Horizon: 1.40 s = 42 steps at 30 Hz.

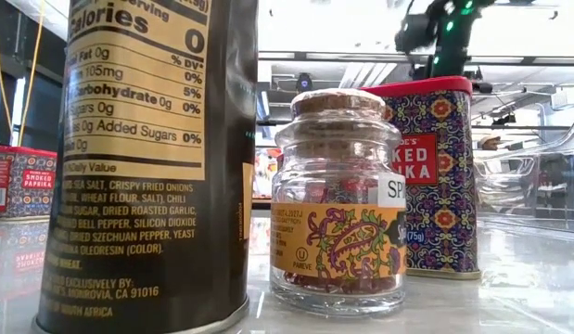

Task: Sort spices by type
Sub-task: Put the yellow seasoning bottle into the top transparent bin

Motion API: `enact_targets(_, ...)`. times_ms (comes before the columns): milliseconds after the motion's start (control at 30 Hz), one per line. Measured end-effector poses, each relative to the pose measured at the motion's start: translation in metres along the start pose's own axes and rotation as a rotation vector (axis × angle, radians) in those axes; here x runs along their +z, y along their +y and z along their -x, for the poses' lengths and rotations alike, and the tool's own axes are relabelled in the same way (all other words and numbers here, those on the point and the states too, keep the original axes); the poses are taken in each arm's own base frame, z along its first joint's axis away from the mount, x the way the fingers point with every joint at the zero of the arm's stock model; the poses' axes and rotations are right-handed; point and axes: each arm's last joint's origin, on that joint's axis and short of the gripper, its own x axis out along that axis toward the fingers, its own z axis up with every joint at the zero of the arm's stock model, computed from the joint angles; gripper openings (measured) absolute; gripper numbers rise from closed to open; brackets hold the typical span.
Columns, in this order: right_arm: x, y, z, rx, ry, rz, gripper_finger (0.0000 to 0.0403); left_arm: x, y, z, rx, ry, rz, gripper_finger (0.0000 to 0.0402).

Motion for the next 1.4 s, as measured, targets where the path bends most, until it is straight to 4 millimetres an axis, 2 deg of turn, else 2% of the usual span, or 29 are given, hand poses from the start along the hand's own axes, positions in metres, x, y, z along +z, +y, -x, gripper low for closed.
enact_targets(267, 0.012, 0.006, -0.048, -0.08, 0.109, -0.039, 0.0238, 0.0, 0.0, 0.0, 0.0, 0.0, 0.023, 0.0341)
enact_targets(433, 0.015, 0.009, -0.064, -0.107, 0.141, -0.056, 0.0239, -0.001, 0.0, 0.0, -0.003, 0.009, 0.021, 0.0341)
enact_targets(733, 0.021, -0.003, -0.071, -0.13, 0.143, -0.139, 0.0241, -0.001, 0.0, 0.0, -0.005, 0.012, 0.02, 0.0341)
enact_targets(1067, 0.023, -0.004, -0.071, -0.131, 0.133, -0.189, 0.0243, -0.001, 0.0, 0.0, -0.005, 0.011, 0.01, 0.0341)
enact_targets(1400, 0.021, -0.003, -0.071, -0.084, 0.176, -0.086, 0.0243, -0.001, 0.0, 0.0, -0.005, 0.012, 0.01, 0.0341)
